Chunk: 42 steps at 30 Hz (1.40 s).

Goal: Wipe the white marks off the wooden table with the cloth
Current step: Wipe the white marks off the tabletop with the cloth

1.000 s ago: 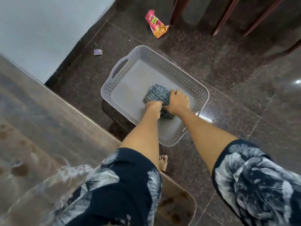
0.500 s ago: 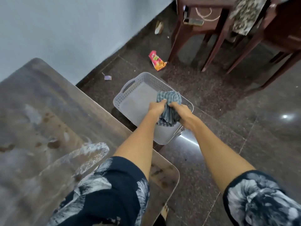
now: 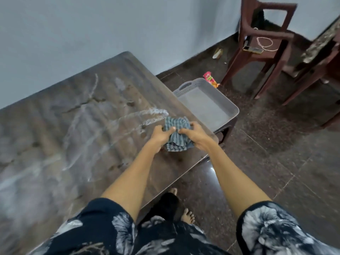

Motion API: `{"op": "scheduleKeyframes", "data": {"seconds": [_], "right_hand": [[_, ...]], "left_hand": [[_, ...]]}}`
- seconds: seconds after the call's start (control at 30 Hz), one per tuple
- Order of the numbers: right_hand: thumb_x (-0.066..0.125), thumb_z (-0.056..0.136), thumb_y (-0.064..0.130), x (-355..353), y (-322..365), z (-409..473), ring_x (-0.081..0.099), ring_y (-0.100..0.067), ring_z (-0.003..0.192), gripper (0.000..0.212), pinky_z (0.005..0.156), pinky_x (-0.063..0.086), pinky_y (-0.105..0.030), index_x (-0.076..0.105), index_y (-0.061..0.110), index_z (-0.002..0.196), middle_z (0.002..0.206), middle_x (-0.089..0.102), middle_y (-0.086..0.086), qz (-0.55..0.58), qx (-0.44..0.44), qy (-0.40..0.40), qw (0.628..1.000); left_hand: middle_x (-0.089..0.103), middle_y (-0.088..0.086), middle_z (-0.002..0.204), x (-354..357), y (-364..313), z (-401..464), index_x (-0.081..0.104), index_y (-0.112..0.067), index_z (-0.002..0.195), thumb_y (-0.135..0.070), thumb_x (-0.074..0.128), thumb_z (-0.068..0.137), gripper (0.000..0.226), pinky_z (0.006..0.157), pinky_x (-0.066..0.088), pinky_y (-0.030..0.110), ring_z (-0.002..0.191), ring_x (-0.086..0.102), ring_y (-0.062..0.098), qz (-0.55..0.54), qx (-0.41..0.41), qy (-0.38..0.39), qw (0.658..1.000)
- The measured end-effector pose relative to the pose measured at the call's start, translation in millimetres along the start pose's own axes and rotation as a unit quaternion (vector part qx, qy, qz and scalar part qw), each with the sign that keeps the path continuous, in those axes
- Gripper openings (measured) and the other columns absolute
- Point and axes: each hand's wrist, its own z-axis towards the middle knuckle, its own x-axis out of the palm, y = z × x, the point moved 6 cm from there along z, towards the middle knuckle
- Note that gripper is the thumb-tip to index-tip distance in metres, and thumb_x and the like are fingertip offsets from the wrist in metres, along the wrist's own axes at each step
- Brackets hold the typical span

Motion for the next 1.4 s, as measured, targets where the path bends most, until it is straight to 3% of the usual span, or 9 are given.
{"op": "scheduleKeyframes", "data": {"seconds": [0.23,0.47,0.57,0.7,0.77,0.9,1.0,1.2,1.4], "right_hand": [[0.055,0.092,0.003,162.9,-40.2,-56.7,0.059,-0.024,0.098,0.048,0.069,0.055,-0.031,0.029,0.015,0.129,0.120,0.048,-0.011,-0.079,-0.010,0.145,0.986],[0.064,0.087,0.007,339.7,-97.5,-138.6,0.060,-0.019,0.091,0.008,0.086,0.051,-0.032,0.061,0.012,0.081,0.093,0.065,-0.007,-0.124,-0.032,0.271,0.954],[0.072,0.082,0.024,419.7,-120.8,-186.5,0.066,-0.019,0.092,0.010,0.088,0.053,-0.035,0.069,0.015,0.081,0.092,0.071,-0.005,-0.146,-0.043,0.333,0.931],[0.073,0.081,0.025,509.8,-137.9,-241.8,0.061,-0.005,0.083,0.010,0.069,0.049,-0.009,0.065,0.021,0.075,0.086,0.067,0.007,-0.181,-0.084,0.384,0.901],[0.069,0.085,0.025,544.1,-151.8,-260.5,0.063,-0.012,0.092,0.011,0.079,0.051,-0.018,0.066,0.016,0.080,0.094,0.069,0.000,-0.201,-0.081,0.408,0.887],[0.059,0.091,0.034,583.2,-169.9,-292.1,0.063,-0.018,0.102,0.027,0.095,0.049,-0.036,0.067,0.008,0.093,0.108,0.069,-0.007,-0.284,-0.058,0.483,0.826],[0.060,0.088,0.031,598.3,-175.0,-305.6,0.066,-0.022,0.096,0.020,0.093,0.051,-0.040,0.069,0.013,0.085,0.103,0.070,-0.013,-0.287,-0.032,0.531,0.797],[0.050,0.094,0.017,630.6,-180.1,-321.7,0.064,-0.019,0.091,0.013,0.085,0.054,-0.033,0.059,0.008,0.092,0.098,0.066,-0.009,-0.242,0.062,0.578,0.777],[0.046,0.095,0.004,661.7,-189.4,-321.0,0.059,-0.023,0.093,0.016,0.086,0.052,-0.036,0.050,0.010,0.081,0.098,0.060,-0.011,-0.178,0.087,0.554,0.809]], "left_hand": [[0.064,0.016,0.113,-156.6,96.0,-85.3,0.059,-0.002,0.110,-0.014,0.059,0.090,0.024,0.071,0.050,0.029,0.085,0.061,0.020,-0.096,-0.038,-0.112,0.988],[0.066,0.018,0.108,-301.2,203.9,-199.6,0.060,-0.001,0.106,-0.013,0.055,0.092,0.019,0.070,0.054,0.030,0.087,0.065,0.023,-0.229,-0.051,-0.210,0.949],[0.067,0.017,0.107,-365.3,248.3,-252.9,0.060,-0.001,0.109,-0.012,0.054,0.092,0.021,0.078,0.053,0.036,0.094,0.066,0.026,-0.277,-0.033,-0.256,0.926],[0.067,0.014,0.107,-433.6,292.6,-316.1,0.061,-0.004,0.108,-0.013,0.056,0.091,0.020,0.076,0.054,0.034,0.092,0.066,0.023,-0.306,-0.014,-0.309,0.900],[0.068,0.011,0.105,-456.4,311.3,-339.3,0.062,-0.008,0.105,-0.013,0.056,0.091,0.016,0.070,0.056,0.029,0.088,0.067,0.018,-0.314,-0.002,-0.326,0.892],[0.066,0.013,0.107,-485.9,336.3,-375.2,0.059,-0.005,0.108,-0.012,0.055,0.091,0.019,0.070,0.056,0.028,0.087,0.067,0.017,-0.314,0.008,-0.342,0.886],[0.060,0.020,0.120,-501.5,346.7,-392.3,0.053,0.003,0.119,-0.009,0.056,0.090,0.032,0.092,0.050,0.044,0.106,0.061,0.031,-0.322,0.004,-0.336,0.885],[0.057,0.020,0.125,-518.6,360.5,-409.6,0.046,0.002,0.128,-0.004,0.053,0.090,0.038,0.089,0.051,0.044,0.111,0.057,0.033,-0.392,0.006,-0.330,0.858],[0.058,0.020,0.125,-540.9,377.5,-408.3,0.046,-0.002,0.129,-0.004,0.054,0.090,0.040,0.093,0.047,0.049,0.112,0.057,0.035,-0.436,-0.013,-0.338,0.834]]}}
